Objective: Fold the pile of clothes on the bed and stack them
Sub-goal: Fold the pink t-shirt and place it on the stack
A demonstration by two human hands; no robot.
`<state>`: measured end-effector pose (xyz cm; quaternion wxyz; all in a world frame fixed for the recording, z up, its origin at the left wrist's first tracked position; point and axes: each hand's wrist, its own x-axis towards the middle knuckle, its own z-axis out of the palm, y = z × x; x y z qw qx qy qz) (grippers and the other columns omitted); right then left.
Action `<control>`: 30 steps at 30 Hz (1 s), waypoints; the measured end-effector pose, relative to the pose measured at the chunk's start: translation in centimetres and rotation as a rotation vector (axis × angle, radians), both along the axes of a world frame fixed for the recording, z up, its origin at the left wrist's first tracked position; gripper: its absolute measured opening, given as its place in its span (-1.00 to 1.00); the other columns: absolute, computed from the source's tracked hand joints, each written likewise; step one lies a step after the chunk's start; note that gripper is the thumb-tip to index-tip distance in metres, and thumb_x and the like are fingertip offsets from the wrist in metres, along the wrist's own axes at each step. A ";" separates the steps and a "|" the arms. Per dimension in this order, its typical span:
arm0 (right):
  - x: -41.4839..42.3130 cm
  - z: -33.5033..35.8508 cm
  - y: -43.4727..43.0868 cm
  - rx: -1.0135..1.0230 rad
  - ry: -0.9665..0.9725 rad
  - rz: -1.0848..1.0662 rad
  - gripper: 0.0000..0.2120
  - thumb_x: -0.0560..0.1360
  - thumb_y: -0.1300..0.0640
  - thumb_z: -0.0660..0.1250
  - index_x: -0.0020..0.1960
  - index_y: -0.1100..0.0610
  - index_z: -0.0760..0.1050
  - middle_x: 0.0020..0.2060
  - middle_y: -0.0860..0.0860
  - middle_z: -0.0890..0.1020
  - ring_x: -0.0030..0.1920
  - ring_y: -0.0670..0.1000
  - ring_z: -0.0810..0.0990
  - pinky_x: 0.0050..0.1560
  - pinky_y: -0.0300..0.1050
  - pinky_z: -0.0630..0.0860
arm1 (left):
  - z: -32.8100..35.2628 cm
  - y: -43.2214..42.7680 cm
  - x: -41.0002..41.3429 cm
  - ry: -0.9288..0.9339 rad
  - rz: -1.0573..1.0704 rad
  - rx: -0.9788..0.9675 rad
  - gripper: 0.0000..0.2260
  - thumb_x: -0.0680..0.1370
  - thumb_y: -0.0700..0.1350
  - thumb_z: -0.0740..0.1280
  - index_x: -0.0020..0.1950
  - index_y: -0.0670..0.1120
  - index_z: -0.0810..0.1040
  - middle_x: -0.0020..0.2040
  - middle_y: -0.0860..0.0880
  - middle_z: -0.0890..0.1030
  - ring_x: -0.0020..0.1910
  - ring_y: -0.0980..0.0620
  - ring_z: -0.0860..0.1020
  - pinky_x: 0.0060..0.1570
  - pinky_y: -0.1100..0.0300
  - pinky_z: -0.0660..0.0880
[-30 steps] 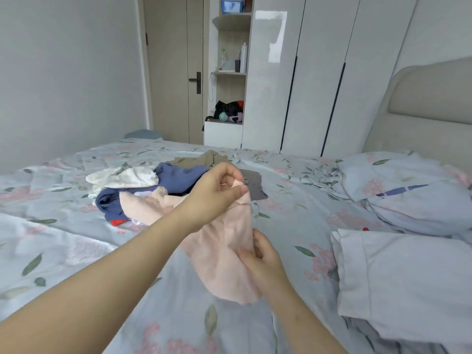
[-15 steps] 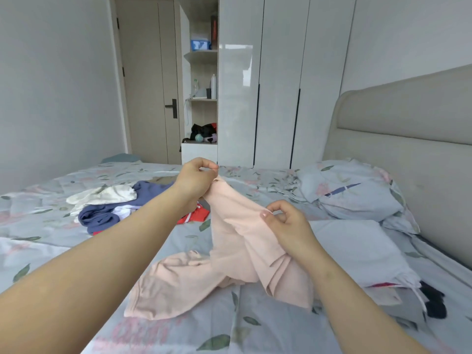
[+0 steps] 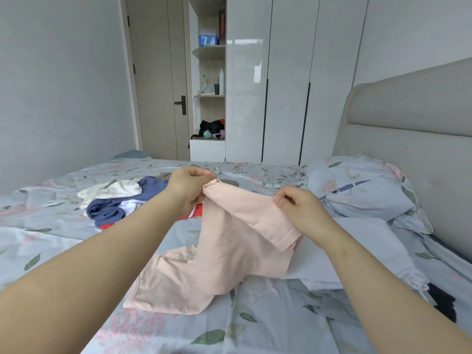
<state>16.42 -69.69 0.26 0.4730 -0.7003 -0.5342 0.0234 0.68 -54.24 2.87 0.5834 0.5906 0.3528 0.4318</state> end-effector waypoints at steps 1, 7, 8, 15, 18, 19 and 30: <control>0.0 0.7 0.3 -0.019 -0.046 -0.006 -0.86 0.57 0.20 0.24 -0.13 0.19 0.53 -0.36 -0.10 0.46 -0.32 -0.14 0.37 -0.30 -0.40 0.28 | 0.2 0.4 -0.1 0.025 0.003 0.025 -0.86 0.52 -0.25 0.37 -0.24 -0.14 0.53 -0.33 -0.09 0.52 -0.42 0.05 0.35 -0.49 0.29 0.29; -0.1 5.2 1.5 -0.150 -0.151 0.028 -0.76 0.59 0.17 0.20 -0.24 0.05 0.45 -0.32 -0.13 0.49 -0.26 -0.13 0.43 -0.33 -0.42 0.29 | 3.0 2.6 -0.6 0.143 -0.116 0.102 -0.87 0.47 -0.24 0.42 -0.25 -0.17 0.53 -0.52 0.00 0.48 -0.65 0.17 0.33 -0.63 0.39 0.22; -0.1 6.1 1.6 -0.146 -0.093 0.052 -0.74 0.59 0.18 0.21 -0.26 0.04 0.45 -0.35 -0.14 0.48 -0.29 -0.15 0.42 -0.36 -0.42 0.29 | 3.8 3.1 -0.5 0.139 -0.129 0.112 -0.89 0.48 -0.25 0.42 -0.23 -0.18 0.54 -0.51 0.00 0.49 -0.64 0.17 0.33 -0.63 0.39 0.22; -1.0 12.4 1.7 -0.076 0.553 0.277 -0.74 0.60 0.16 0.20 -0.25 0.14 0.46 -0.45 -0.02 0.58 -0.46 -0.11 0.54 -0.43 -0.32 0.45 | 9.3 5.3 0.4 -0.057 -0.228 0.029 -0.94 0.52 -0.23 0.36 -0.15 -0.15 0.55 -0.46 0.03 0.48 -0.60 0.20 0.30 -0.65 0.41 0.23; -2.1 13.8 3.2 0.091 0.898 0.281 -0.78 0.60 0.16 0.20 -0.17 0.24 0.46 -0.42 0.10 0.63 -0.45 -0.02 0.62 -0.43 -0.25 0.56 | 9.5 4.3 1.5 -0.165 -0.268 -0.035 -0.95 0.58 -0.17 0.30 -0.05 -0.13 0.50 -0.12 -0.11 0.53 -0.35 0.10 0.55 -0.43 0.30 0.55; -2.5 14.0 4.0 0.154 1.008 0.271 -0.76 0.61 0.16 0.18 -0.18 0.26 0.42 -0.49 0.12 0.59 -0.52 -0.01 0.60 -0.53 -0.25 0.52 | 9.3 3.7 1.8 -0.174 -0.317 -0.044 -0.92 0.59 -0.12 0.29 0.00 -0.11 0.47 0.00 -0.14 0.52 -0.19 0.00 0.59 -0.25 0.18 0.62; -4.6 12.8 10.3 0.298 1.107 -0.012 -0.78 0.61 0.17 0.19 -0.18 0.25 0.38 -0.31 0.15 0.48 -0.37 0.11 0.53 -0.31 -0.02 0.54 | 7.3 2.0 0.7 -0.021 -0.502 0.266 -0.93 0.57 -0.14 0.31 -0.11 -0.07 0.49 -0.17 0.03 0.56 -0.20 0.17 0.54 -0.16 0.26 0.55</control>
